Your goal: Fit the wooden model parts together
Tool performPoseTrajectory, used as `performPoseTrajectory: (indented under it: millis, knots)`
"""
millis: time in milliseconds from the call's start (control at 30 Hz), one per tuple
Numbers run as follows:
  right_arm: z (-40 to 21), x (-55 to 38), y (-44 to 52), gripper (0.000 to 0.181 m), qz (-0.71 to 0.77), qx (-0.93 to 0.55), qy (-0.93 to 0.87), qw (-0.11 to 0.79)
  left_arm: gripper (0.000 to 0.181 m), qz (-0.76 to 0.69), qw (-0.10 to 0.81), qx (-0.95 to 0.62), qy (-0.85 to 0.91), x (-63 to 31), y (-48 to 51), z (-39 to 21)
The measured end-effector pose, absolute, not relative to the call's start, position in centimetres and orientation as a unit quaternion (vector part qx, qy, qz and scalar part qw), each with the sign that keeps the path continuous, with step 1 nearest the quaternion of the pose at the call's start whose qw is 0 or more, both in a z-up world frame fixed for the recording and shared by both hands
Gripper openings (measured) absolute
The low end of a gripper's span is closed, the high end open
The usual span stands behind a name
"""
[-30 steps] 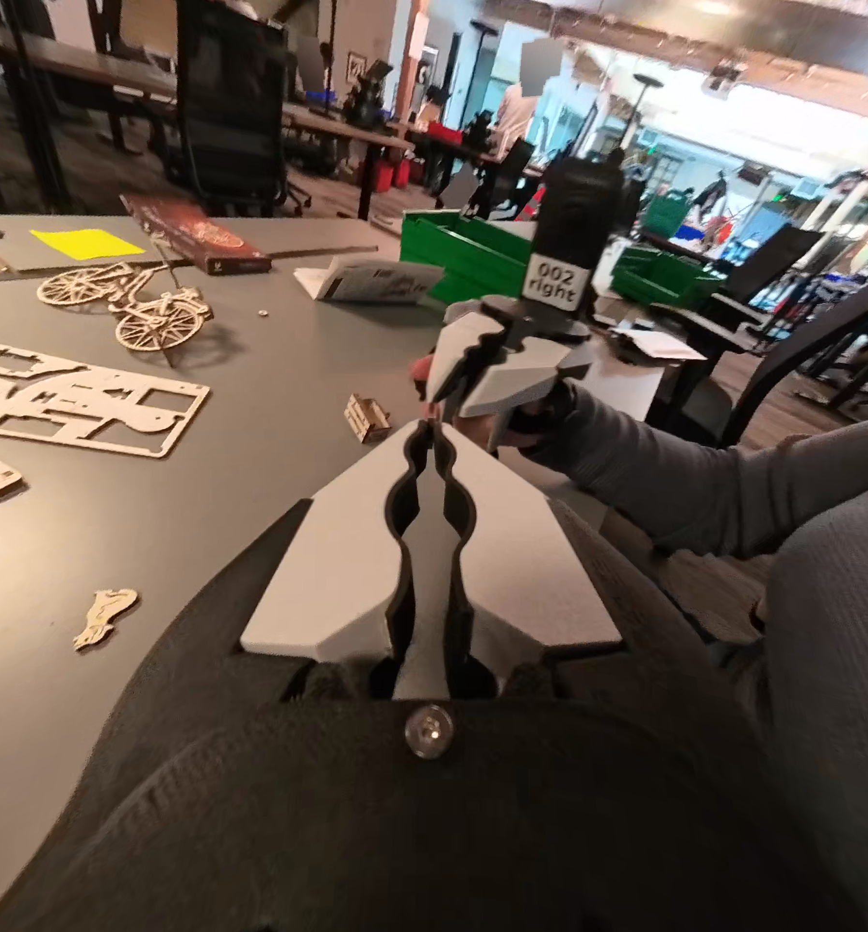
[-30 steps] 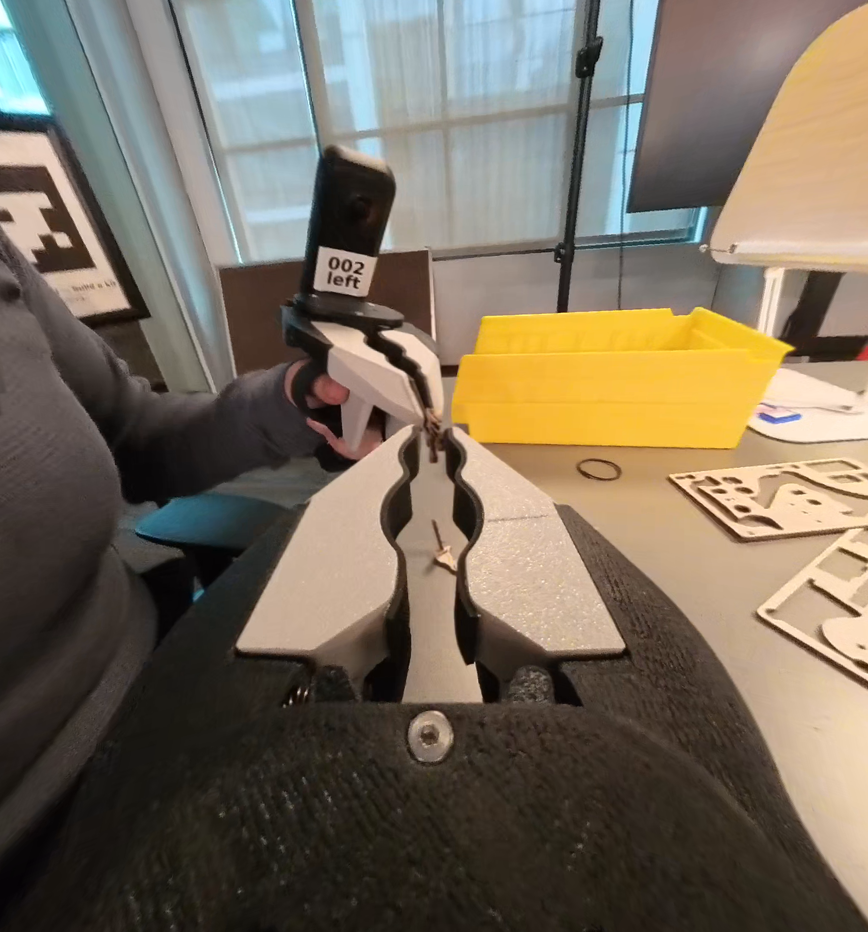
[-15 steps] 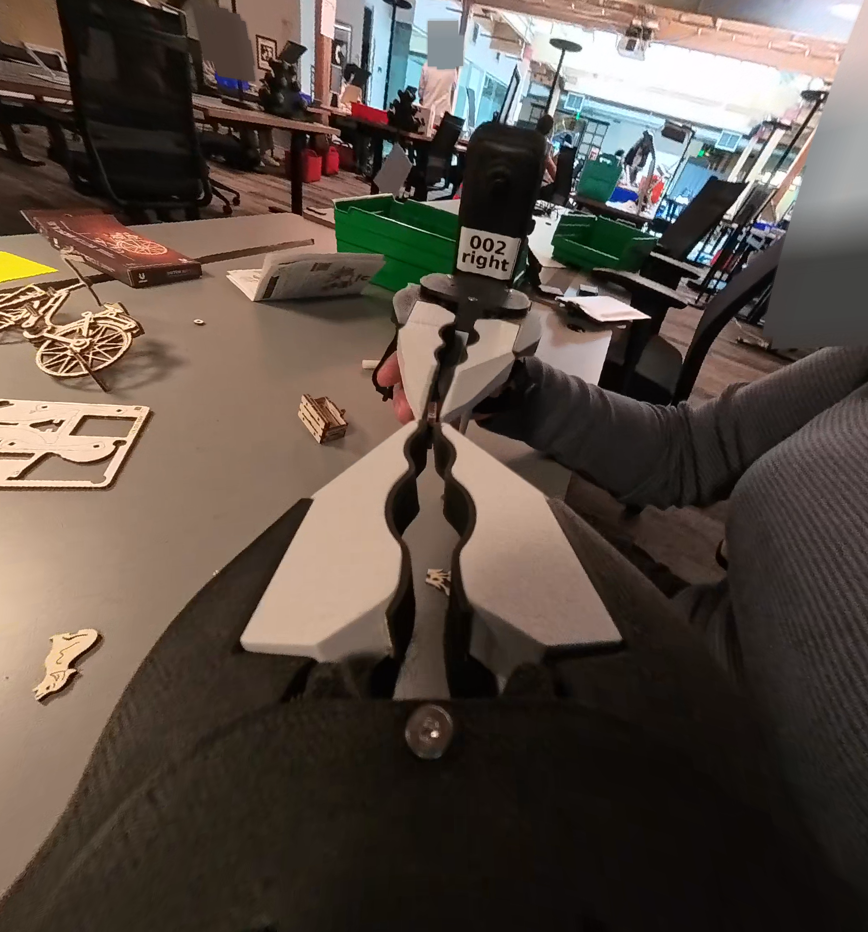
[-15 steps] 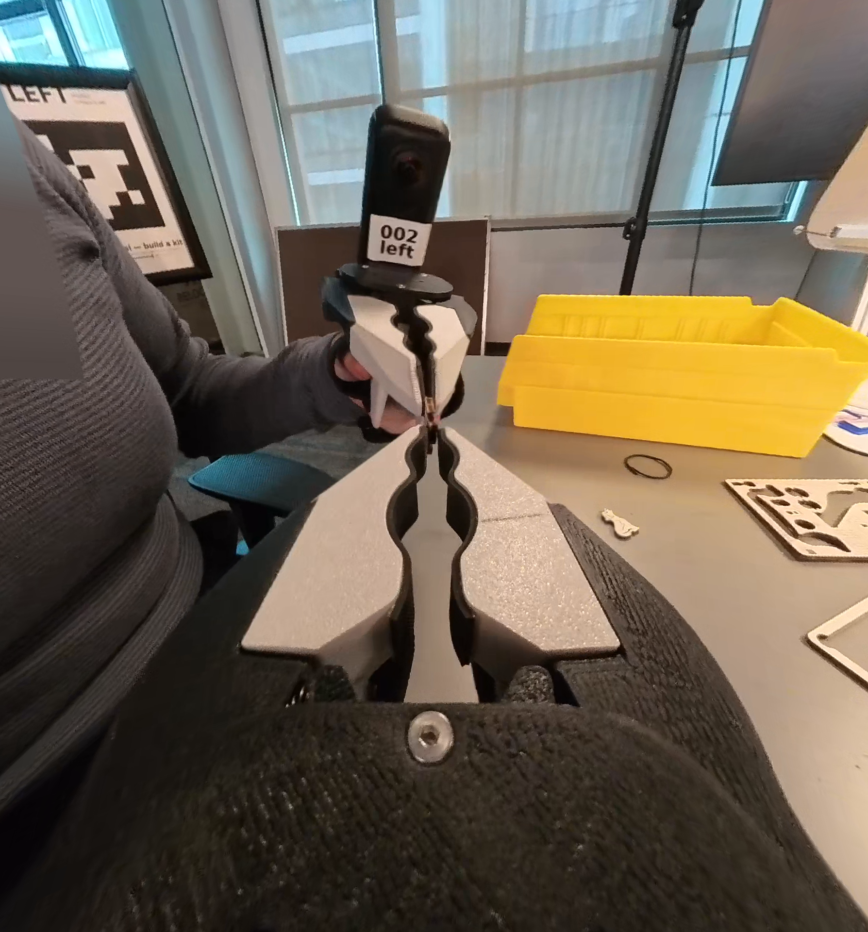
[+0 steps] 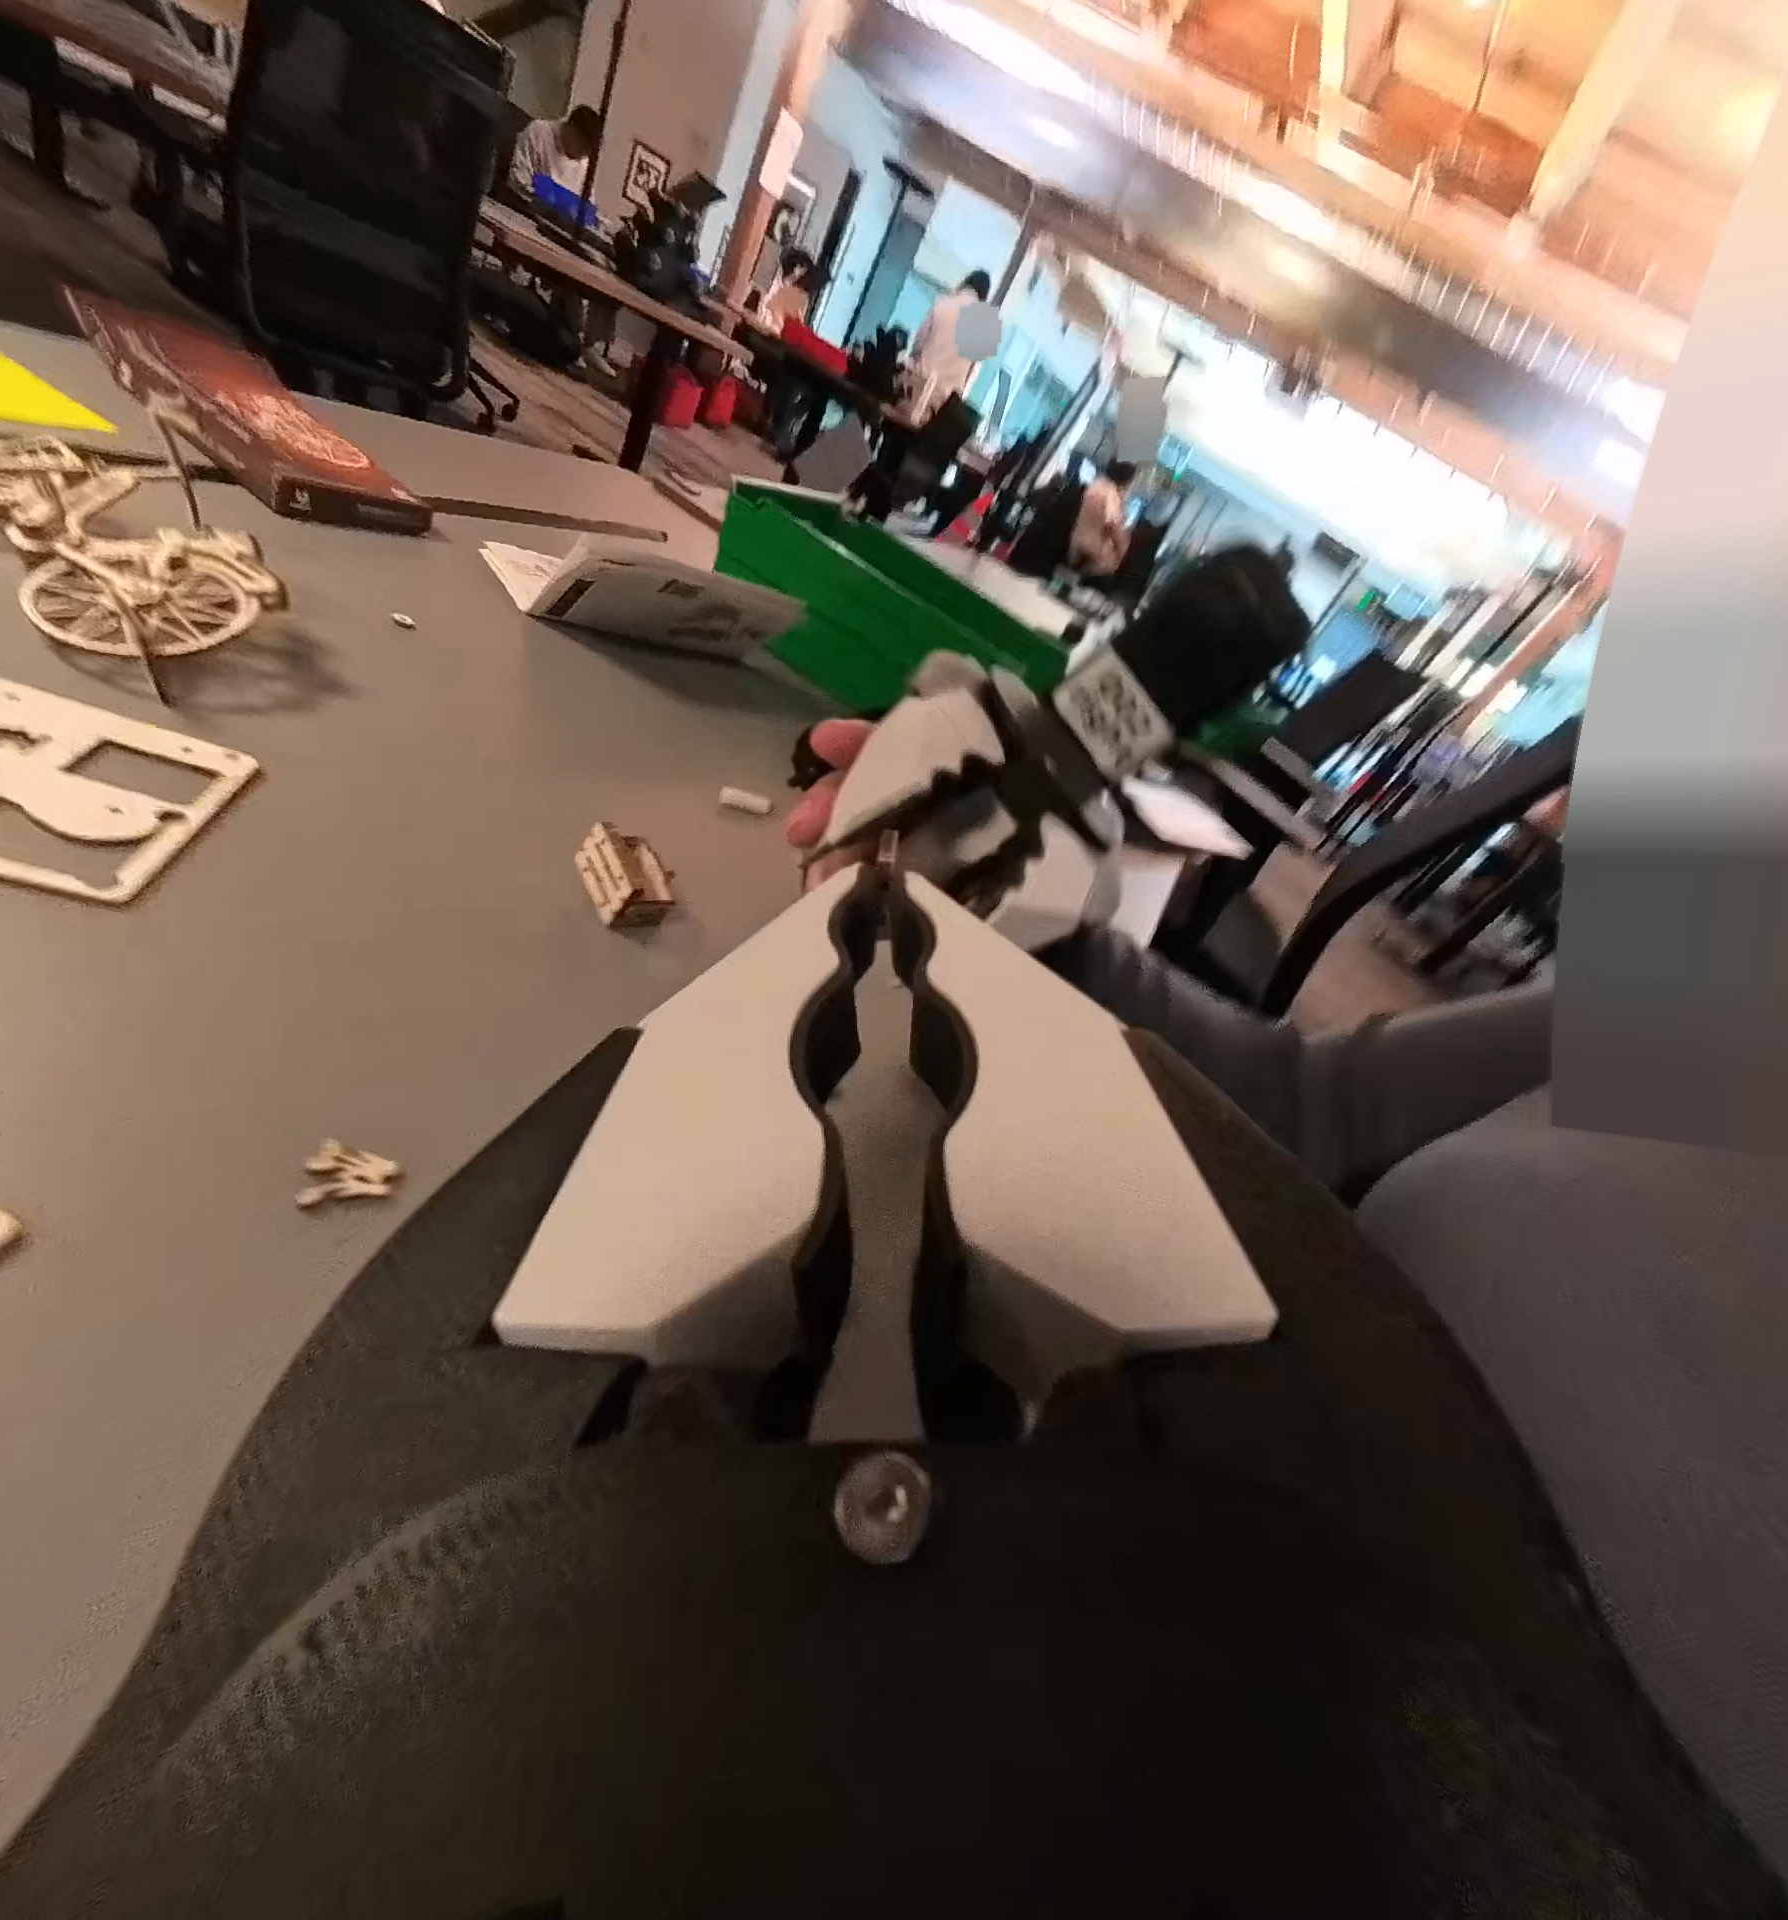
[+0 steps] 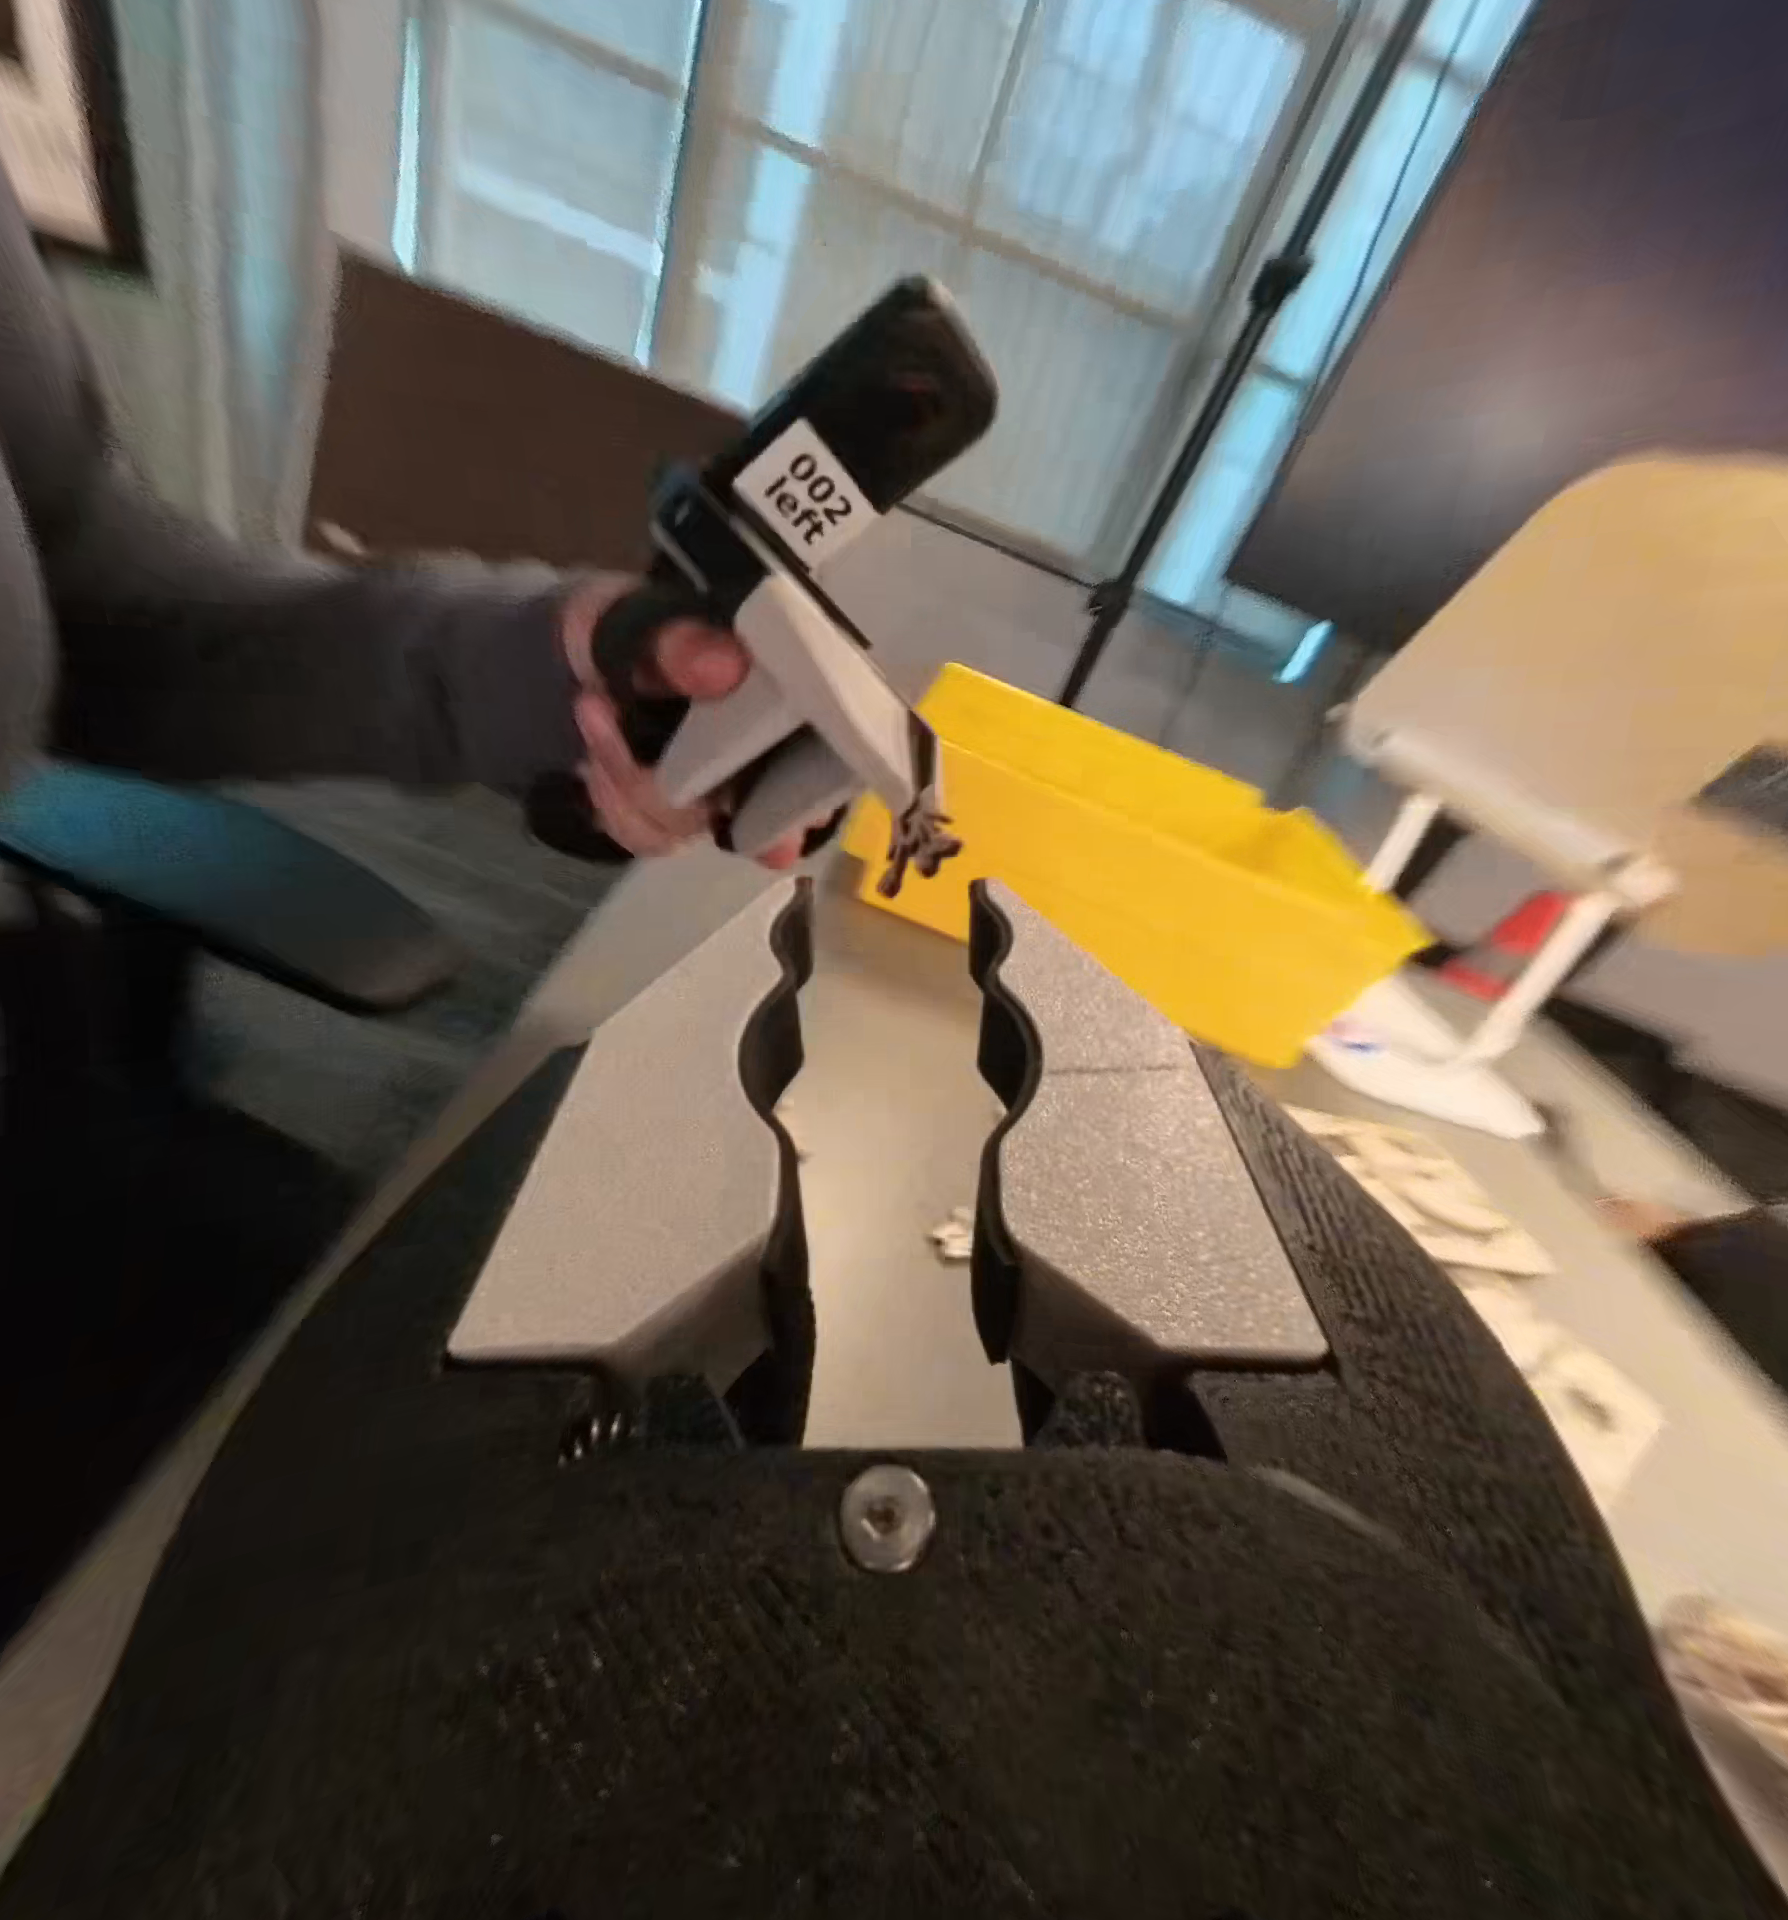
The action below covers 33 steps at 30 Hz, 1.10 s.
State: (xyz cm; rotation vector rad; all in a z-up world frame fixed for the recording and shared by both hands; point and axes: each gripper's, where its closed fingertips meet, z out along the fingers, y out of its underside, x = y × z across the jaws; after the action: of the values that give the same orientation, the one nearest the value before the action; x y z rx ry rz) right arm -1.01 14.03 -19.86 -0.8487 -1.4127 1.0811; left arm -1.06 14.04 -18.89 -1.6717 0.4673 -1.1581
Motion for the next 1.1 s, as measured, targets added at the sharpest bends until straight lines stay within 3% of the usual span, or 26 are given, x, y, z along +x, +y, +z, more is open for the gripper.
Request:
performPoseTrajectory:
  millis: [100,267,567,1100]
  knots:
    - [-20.2,-1.4,13.9,0.028,0.359,-0.315,-0.625,0.618,0.000,-0.526,0.477,-0.690,0.142,-1.5,14.3,-18.5]
    - [-20.0,-1.7,13.7,0.027,0.335,-0.301,-0.615,0.647,0.000,-0.519,0.475,-0.697,0.138,-2.0,14.3,-18.6]
    - [-18.7,-0.9,13.1,0.004,0.578,-0.377,-0.541,0.480,0.000,-0.444,0.523,-0.674,0.273,-0.9,12.8,-18.7]
    - [-20.0,-1.0,12.3,0.001,0.604,-0.398,-0.560,0.404,0.000,-0.405,0.523,-0.675,0.327,-0.6,12.3,-19.8]
